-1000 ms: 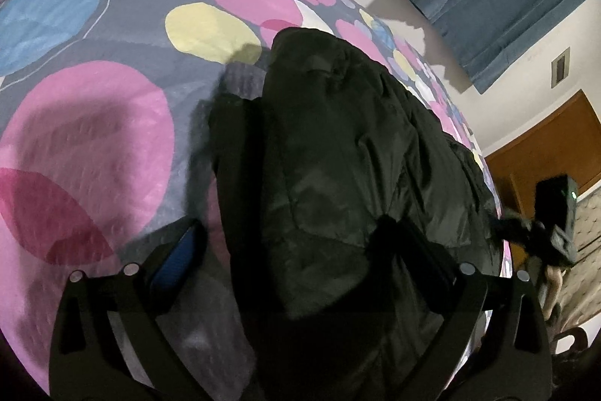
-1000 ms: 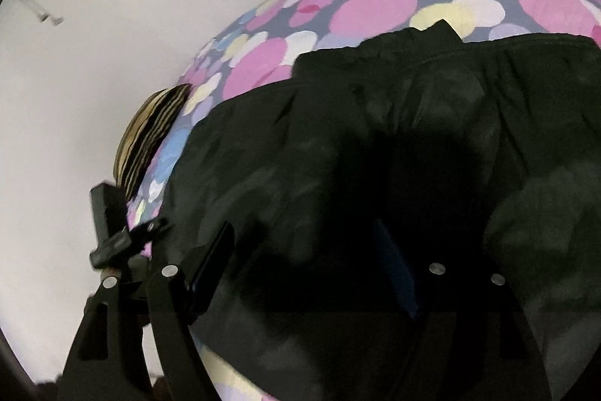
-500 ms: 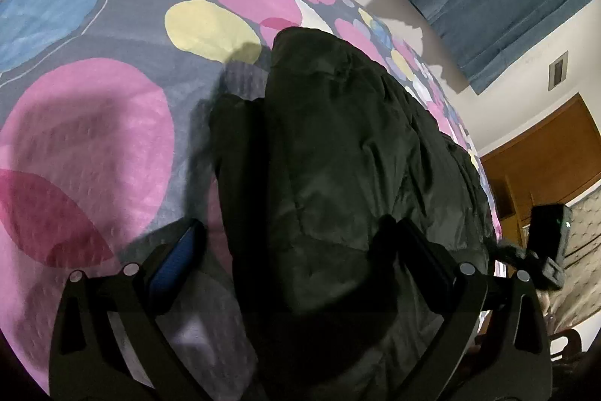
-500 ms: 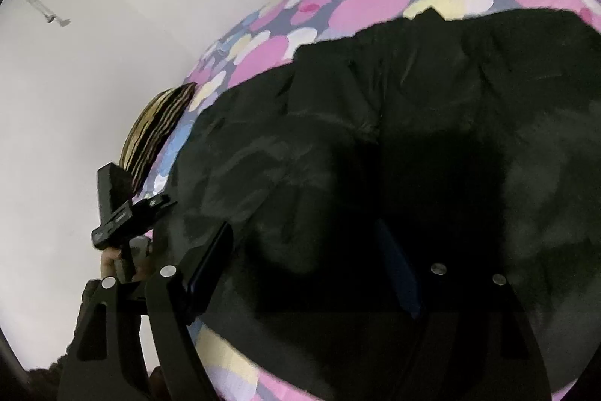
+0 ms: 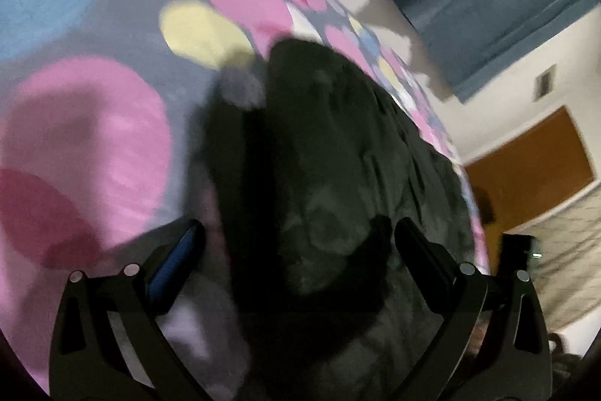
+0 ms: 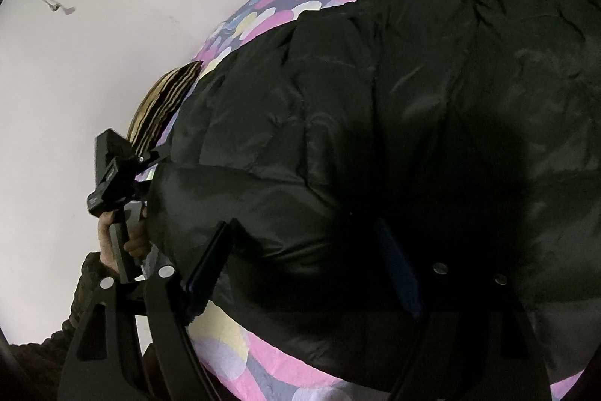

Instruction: Fold large clothes

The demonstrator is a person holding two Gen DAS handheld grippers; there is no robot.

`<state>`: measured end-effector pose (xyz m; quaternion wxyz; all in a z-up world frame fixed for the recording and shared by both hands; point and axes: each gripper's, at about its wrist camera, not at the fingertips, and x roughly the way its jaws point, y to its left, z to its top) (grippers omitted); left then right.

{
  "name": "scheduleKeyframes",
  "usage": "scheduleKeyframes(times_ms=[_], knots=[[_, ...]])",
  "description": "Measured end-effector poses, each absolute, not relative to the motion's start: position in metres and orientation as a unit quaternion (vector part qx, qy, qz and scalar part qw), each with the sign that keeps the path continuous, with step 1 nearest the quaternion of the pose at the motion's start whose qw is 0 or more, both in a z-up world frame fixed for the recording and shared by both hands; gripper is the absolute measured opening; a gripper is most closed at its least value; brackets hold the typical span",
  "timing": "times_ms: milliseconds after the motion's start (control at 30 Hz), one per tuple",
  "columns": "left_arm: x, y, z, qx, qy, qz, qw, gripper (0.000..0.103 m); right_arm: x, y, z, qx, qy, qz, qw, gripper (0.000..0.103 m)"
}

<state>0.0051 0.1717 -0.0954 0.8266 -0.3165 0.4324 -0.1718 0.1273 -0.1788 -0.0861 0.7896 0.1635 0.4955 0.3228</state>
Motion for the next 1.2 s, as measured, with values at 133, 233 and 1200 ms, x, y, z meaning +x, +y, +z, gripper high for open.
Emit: scheduleKeyframes(times_ms=[133,233,1200], knots=[[0.019,0.173,-0.098,-0.322,0.439,-0.19,0.817,0.101,0.125,-0.181,-0.087,0.168,0.492,0.328,0.789,0.078],[0.028,0.176,-0.101,-0.331,0.451,-0.208,0.802,0.101,0.126,-0.182,-0.088,0.17,0.491,0.332,0.787,0.079],[0.058,0.028,0.065,-0.121,0.459,-0.167,0.864,0.021,0.138,-0.183,-0.089,0.178,0.495,0.378,0.762,0.08]])
